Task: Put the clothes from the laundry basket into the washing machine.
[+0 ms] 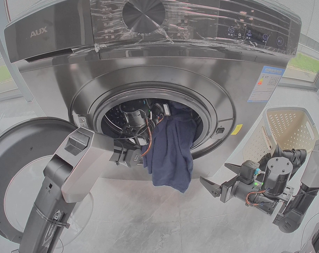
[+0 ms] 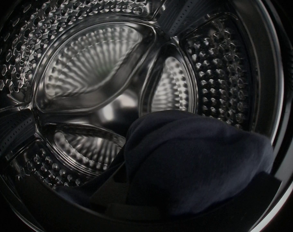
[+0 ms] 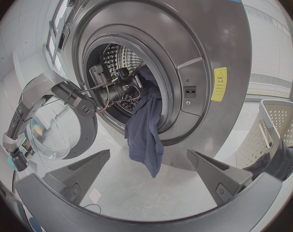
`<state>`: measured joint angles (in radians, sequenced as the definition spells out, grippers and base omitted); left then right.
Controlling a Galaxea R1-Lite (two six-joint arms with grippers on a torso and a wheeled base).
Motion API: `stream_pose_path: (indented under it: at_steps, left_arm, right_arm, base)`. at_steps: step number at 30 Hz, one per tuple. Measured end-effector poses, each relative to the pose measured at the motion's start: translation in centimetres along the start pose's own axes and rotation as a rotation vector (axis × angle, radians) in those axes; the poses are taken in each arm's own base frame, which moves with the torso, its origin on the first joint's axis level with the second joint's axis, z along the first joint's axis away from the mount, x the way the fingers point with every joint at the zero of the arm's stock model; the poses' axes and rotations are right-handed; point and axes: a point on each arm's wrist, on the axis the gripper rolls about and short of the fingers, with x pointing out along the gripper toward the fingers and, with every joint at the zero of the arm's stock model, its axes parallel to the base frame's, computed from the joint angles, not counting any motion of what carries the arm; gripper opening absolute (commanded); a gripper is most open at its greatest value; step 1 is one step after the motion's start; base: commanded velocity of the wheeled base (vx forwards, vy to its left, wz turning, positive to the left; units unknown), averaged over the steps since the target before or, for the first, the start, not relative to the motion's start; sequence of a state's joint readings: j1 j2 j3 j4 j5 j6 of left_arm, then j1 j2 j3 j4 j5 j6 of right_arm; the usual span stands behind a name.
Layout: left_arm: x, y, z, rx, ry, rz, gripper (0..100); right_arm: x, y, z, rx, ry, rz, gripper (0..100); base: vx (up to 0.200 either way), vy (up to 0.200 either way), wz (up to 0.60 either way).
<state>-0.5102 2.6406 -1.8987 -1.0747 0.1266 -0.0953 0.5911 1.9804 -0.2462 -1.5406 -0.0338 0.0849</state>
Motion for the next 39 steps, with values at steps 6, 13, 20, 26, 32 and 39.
stream_pose_path:
  at_steps: [6,13,20,26,32,39]
  left_arm:
    - [0.7,0.4,-0.3,-0.002,-0.01,0.039,100]
    - [-0.8,0.6,-2.8,-0.011,0.105,0.057,100]
    - [-4.5,0.0,-4.4,-0.028,0.324,0.041,100]
    - [-7.4,-1.9,-3.6,-0.05,0.454,-0.039,100]
    - [-8.4,-3.1,-3.4,-0.052,0.488,-0.078,100]
    - [-8.6,-2.9,-5.0,-0.046,0.508,-0.082,0]
  right_arm:
    - [0.1,0.1,-0.1,-0.001,0.005,0.004,100]
    - [0.1,0.2,-0.3,-0.001,0.012,0.007,100]
    - [0.1,0.2,-0.4,-0.001,0.015,0.008,100]
    - [0.1,0.3,-0.4,-0.002,0.017,0.012,100]
    - [0.1,0.4,-0.4,-0.002,0.018,0.016,100]
    - [0.2,0.7,-0.6,-0.004,0.024,0.027,100]
  base:
    - [0.0,0.0,0.0]
    - [0.0,0.0,0.0]
    - [0.0,0.0,0.0]
    - [0.0,0.0,0.0]
    - [0.0,0.0,0.0]
    - [0.0,0.0,0.0]
